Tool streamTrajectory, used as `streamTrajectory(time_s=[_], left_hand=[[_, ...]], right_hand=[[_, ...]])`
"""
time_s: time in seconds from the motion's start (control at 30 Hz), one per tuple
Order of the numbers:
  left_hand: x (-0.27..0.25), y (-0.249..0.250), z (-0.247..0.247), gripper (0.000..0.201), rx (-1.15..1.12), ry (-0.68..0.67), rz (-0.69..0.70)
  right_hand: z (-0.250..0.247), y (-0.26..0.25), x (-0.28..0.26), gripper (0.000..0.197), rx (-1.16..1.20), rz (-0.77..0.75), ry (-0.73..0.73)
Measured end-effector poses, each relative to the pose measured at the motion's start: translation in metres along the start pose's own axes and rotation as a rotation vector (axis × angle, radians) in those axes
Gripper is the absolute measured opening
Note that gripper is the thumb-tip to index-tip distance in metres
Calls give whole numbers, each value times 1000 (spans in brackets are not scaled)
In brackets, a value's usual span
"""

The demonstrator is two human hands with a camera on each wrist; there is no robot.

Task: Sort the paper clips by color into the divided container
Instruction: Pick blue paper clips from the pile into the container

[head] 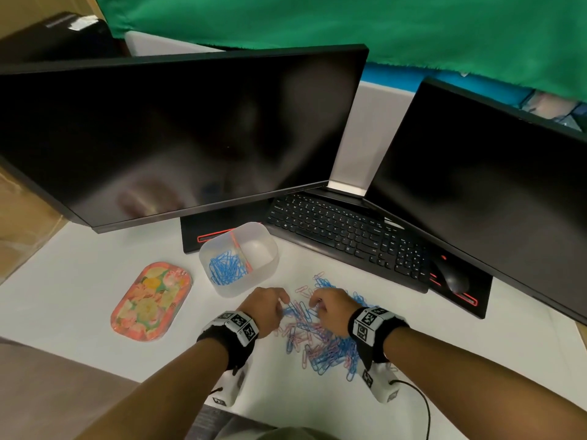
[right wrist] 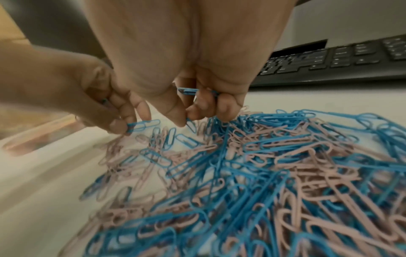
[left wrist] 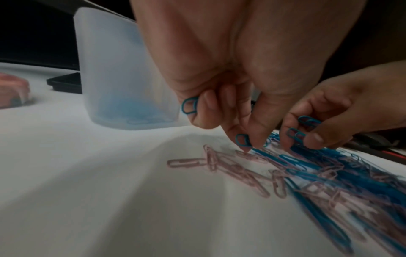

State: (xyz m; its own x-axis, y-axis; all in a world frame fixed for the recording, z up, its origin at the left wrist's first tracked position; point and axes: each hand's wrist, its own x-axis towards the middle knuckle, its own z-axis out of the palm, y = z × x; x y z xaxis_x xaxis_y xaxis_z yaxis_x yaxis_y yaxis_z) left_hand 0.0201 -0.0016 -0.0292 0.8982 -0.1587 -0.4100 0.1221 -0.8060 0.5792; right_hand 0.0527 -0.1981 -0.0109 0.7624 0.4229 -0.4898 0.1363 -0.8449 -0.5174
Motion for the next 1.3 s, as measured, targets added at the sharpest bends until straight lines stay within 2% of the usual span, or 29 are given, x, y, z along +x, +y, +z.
streamTrajectory(time_s=[0.1,0.27,0.37,0.47,0.63,0.77,0.87,1.0,1.1,1.23,1.3], left_hand=[[-1,0,-1,28,-35,-2,-10],[0,0,-3,27,-139,35,-21],[0,4,-6,25,-210,62,-26],[-3,9,-13,24,-305,89,-40],[-16,17,-43,27,-442,148,-61],[-25,7,-84,32,-455,238,-147],[-23,-3,-113,29,-352,302,-256],[-13,-10,-134,30,-116,239,-356],[-2,-13,-140,29,-57,199,-406],[8,-11,-148,28,32,154,-452],[11,-10,-150,26,83,147,-464]], right_hand=[[-4,-3,1,25,81,0,10],[-5,-7,6,26,262,122,0],[-7,-12,9,30,373,134,22],[-11,-23,9,23,519,157,-8],[-21,-50,13,16,655,214,-93],[-28,-83,20,15,689,169,-171],[-31,-114,28,10,733,137,-212],[-34,-154,48,11,724,126,-162],[-35,-175,66,19,711,175,-140],[-38,-188,76,31,671,167,-141],[-41,-187,77,26,644,151,-110]])
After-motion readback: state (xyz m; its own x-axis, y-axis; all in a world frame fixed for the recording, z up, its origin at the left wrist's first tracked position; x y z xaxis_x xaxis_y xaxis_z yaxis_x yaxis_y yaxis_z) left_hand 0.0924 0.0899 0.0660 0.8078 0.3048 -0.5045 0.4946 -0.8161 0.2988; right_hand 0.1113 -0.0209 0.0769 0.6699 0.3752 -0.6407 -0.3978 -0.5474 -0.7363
